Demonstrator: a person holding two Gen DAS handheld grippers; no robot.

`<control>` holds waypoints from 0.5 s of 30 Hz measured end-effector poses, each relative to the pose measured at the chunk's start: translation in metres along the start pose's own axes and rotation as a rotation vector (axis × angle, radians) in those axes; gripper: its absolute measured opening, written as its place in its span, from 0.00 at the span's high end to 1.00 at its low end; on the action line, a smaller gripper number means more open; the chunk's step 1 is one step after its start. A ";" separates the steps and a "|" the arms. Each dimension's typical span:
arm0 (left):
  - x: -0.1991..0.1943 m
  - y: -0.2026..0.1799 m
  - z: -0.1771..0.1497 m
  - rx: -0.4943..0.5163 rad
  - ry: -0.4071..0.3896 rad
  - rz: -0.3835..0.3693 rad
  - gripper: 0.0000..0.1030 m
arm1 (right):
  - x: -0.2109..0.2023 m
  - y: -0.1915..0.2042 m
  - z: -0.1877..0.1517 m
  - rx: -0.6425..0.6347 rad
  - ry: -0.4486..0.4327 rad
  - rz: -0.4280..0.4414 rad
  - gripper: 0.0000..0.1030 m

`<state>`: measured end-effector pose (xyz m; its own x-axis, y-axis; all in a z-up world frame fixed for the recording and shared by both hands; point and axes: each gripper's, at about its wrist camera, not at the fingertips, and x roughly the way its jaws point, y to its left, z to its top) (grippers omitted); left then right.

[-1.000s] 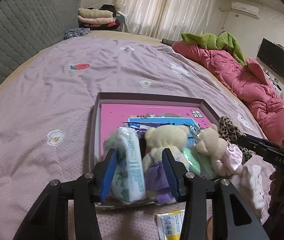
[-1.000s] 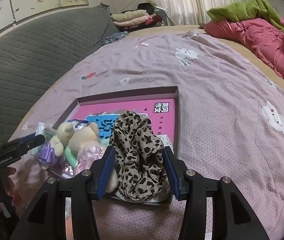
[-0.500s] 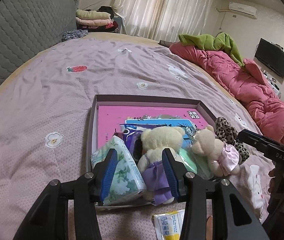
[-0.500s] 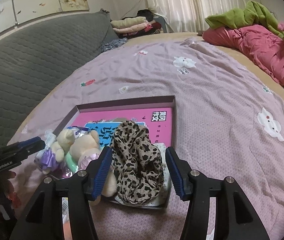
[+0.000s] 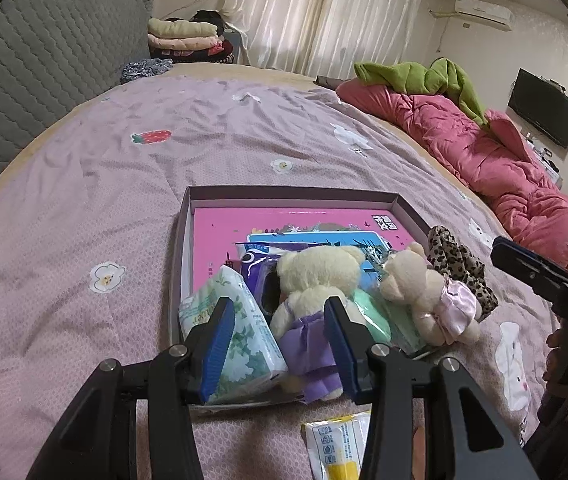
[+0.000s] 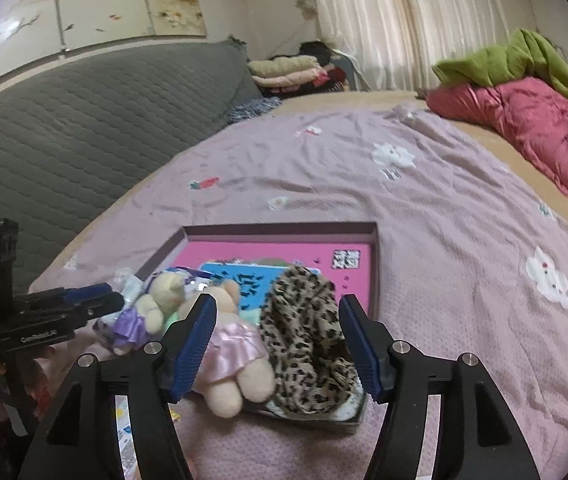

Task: Organize soft objects
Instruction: 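Lower the wet-wipe pack into the tray with left tool while right tool drops the scrunchie, then move both tools back to the snack bag and peach sponge beside the tray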

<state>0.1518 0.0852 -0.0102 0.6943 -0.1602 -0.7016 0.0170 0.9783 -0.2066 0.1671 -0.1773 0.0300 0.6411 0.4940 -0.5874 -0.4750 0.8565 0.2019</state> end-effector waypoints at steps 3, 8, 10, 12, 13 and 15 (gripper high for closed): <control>-0.001 -0.003 -0.002 0.014 0.000 0.008 0.55 | -0.003 0.007 -0.001 -0.039 -0.010 -0.006 0.33; -0.003 -0.005 -0.005 0.019 0.005 0.010 0.55 | -0.008 0.015 -0.005 -0.072 -0.013 0.010 0.33; -0.008 -0.005 -0.007 0.013 0.006 0.009 0.55 | -0.012 0.019 -0.008 -0.087 -0.017 0.025 0.33; -0.014 -0.005 -0.010 0.011 0.006 -0.001 0.55 | -0.019 0.024 -0.013 -0.107 -0.015 0.062 0.33; -0.018 -0.006 -0.012 0.011 0.008 -0.003 0.55 | -0.022 0.028 -0.016 -0.116 -0.007 0.083 0.33; -0.026 -0.007 -0.019 -0.001 0.020 -0.017 0.55 | -0.026 0.036 -0.026 -0.149 0.025 0.129 0.33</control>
<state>0.1198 0.0804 -0.0036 0.6792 -0.1792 -0.7117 0.0281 0.9754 -0.2188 0.1174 -0.1631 0.0326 0.5544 0.5929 -0.5841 -0.6375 0.7537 0.1600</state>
